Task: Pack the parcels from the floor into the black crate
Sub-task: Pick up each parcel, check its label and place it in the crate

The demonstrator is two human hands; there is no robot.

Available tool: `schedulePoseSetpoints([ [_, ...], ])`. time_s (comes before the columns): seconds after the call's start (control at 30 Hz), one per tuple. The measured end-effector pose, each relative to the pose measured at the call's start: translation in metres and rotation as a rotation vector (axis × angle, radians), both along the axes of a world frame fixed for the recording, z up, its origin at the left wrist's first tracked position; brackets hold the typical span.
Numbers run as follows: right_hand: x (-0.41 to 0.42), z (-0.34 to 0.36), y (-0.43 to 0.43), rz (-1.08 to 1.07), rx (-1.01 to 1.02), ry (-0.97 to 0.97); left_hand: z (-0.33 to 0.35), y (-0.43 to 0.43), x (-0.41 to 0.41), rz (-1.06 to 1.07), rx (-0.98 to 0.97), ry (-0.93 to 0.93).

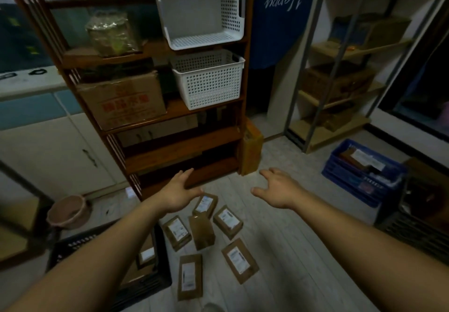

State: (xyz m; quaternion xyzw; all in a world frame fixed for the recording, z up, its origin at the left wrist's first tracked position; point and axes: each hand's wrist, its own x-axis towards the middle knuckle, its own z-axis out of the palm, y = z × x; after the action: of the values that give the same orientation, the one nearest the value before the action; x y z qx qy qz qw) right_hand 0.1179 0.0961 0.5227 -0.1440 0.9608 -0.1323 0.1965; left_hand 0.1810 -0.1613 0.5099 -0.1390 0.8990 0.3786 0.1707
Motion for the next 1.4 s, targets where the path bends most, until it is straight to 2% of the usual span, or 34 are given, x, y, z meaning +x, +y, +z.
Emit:
schedulePoseSetpoints([
  [0.17, -0.061, -0.027, -0.020, 0.026, 0.036, -0.076, -0.033, -0.030, -0.074, 0.057, -0.025, -0.061],
  [0.4, -0.146, -0.059, -0.026, 0.059, 0.096, -0.115, -0.067, -0.040, -0.142, 0.198, 0.093, -0.124],
  [0.6, -0.210, -0.116, -0.063, 0.242, 0.043, -0.266, -0.110, -0.040, -0.147, 0.383, 0.100, -0.196],
  [0.7, -0.242, -0.156, -0.085, 0.394, 0.085, -0.314, -0.133, -0.039, -0.145, 0.500, 0.056, -0.154],
  [0.83, -0.273, -0.207, -0.105, 0.505, 0.133, -0.362, -0.198, -0.039, -0.143, 0.594, 0.213, -0.115],
  [0.97, -0.288, -0.280, -0.129, 0.518, 0.072, -0.419, -0.289, -0.052, -0.138, 0.671, 0.340, -0.168],
  [1.07, -0.287, -0.342, -0.155, 0.537, 0.026, -0.426, -0.342, -0.060, -0.148, 0.729, 0.315, -0.155],
  [1.23, -0.274, -0.478, -0.200, 0.551, -0.041, -0.482, -0.475, -0.089, -0.154, 0.777, 0.338, -0.196],
  [1.4, -0.263, -0.597, -0.229, 0.606, -0.077, -0.451, -0.590, -0.101, -0.164, 0.793, 0.302, -0.183],
])
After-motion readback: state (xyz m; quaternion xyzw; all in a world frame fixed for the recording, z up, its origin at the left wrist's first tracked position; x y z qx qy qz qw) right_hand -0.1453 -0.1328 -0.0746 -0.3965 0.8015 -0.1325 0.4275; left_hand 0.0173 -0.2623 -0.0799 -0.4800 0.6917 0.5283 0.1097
